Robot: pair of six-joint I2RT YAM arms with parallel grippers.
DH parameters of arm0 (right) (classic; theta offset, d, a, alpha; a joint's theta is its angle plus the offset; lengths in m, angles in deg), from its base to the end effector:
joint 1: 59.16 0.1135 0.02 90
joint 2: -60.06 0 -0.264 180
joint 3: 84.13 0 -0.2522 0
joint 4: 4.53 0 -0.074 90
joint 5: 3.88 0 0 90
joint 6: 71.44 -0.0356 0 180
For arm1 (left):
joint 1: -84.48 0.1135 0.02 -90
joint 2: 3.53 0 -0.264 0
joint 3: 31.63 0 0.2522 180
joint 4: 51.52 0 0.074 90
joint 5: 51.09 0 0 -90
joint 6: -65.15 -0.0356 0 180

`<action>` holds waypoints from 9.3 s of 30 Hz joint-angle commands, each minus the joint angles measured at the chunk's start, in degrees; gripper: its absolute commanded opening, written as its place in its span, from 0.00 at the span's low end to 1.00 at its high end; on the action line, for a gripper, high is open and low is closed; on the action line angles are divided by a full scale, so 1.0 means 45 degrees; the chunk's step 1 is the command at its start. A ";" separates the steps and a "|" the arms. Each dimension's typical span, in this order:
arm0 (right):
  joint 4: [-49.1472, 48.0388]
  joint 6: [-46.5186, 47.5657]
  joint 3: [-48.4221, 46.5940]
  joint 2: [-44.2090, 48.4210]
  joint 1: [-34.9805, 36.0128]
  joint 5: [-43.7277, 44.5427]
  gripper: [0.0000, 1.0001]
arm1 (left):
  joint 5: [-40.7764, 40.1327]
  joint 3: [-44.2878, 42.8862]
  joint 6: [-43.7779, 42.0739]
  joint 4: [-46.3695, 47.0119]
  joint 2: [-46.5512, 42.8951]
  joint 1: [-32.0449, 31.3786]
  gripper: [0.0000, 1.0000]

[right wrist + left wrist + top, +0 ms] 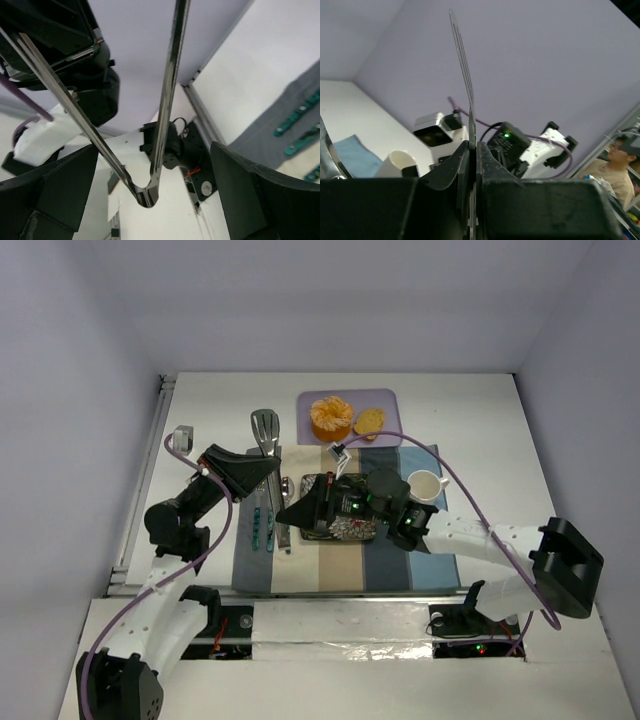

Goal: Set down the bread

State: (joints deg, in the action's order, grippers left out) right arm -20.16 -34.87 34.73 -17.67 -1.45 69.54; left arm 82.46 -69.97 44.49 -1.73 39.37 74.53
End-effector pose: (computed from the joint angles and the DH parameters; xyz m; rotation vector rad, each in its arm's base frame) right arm 0.1590 0.2706 0.2976 -0.3368 1.8546 1.6672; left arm 0.1418 -0.0498 0.3440 0.2880 1.1194 -1.5406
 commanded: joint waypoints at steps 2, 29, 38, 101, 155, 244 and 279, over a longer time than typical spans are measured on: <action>-0.2413 -0.0489 -0.0273 -0.0750 0.0007 -0.1178 1.00 | 0.0147 0.0130 0.0842 0.2440 -0.0391 -0.0442 0.00; -0.5483 -0.1702 0.0274 -0.2121 0.0124 -0.1454 0.61 | -0.0791 0.0814 0.1448 0.5101 0.0683 -0.1752 0.00; -0.3336 -0.0864 0.0567 -0.0520 0.0124 -0.0126 0.48 | -0.0538 0.0405 -0.0036 0.2133 -0.0039 -0.1870 0.48; 1.4637 0.6248 -1.0195 -0.6924 -0.7395 0.1440 0.56 | -0.4112 -0.1960 -1.0800 -1.5118 -0.3790 -0.1870 0.21; 1.0614 0.4394 -0.4829 -0.1636 -0.6987 -0.2800 0.20 | -0.3975 -0.1862 -1.0761 -1.4962 -0.3790 -0.1635 0.19; 0.9773 0.2616 -0.3286 -0.2284 -0.8274 -0.0687 0.15 | -0.3936 -0.1804 -1.0702 -1.4864 -0.4279 -0.1518 0.18; 1.2605 -0.0314 0.4668 0.7607 -0.4544 -0.2253 0.18 | -0.3604 -0.1745 -1.0663 -1.4689 -0.3692 -0.1284 0.18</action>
State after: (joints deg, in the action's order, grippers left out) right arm 37.74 -36.34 55.89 16.47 -22.39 61.17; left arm 65.06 -78.08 -3.37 -71.00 22.30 68.47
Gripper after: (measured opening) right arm 0.255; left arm 0.181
